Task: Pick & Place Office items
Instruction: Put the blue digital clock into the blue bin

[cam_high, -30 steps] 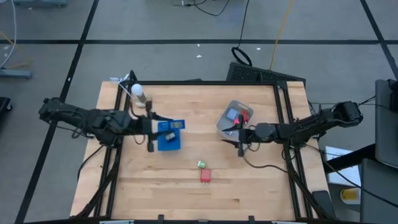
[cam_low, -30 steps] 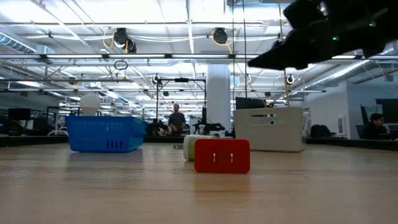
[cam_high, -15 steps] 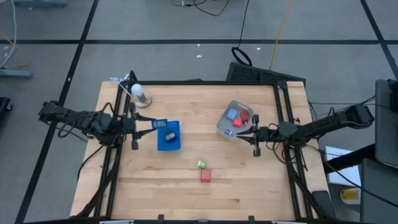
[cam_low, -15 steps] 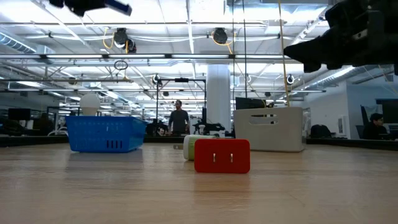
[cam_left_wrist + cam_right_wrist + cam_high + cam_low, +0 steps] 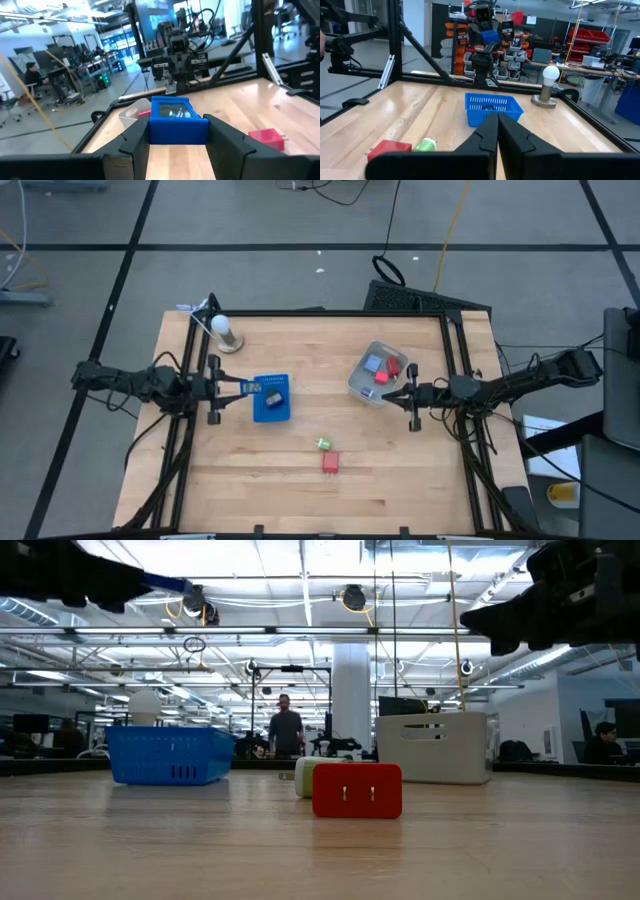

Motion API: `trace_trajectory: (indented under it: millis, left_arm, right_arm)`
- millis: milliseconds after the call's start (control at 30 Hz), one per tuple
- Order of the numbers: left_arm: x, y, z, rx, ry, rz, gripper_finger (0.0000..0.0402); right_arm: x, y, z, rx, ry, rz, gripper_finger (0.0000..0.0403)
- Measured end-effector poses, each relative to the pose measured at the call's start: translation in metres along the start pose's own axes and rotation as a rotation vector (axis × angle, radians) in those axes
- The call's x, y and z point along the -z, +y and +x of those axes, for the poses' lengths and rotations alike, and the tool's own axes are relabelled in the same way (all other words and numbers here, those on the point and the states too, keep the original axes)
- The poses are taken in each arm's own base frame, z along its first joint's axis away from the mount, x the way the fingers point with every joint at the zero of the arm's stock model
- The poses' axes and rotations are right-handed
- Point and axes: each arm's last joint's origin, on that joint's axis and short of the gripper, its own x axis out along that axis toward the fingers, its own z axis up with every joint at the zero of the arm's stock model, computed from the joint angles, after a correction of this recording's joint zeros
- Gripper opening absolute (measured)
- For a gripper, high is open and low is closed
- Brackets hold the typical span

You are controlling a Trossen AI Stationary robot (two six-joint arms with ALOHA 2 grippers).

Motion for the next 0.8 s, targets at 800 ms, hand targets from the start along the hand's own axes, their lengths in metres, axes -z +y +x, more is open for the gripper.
trace_trajectory:
  millis: [800]
  left_arm:
    - [0.039, 0.002, 0.000, -0.078, -0.059, -0.077, 0.0158]
  right_arm:
    - [0.003, 0.000, 0.000, -0.004, 0.030, 0.000, 0.0001]
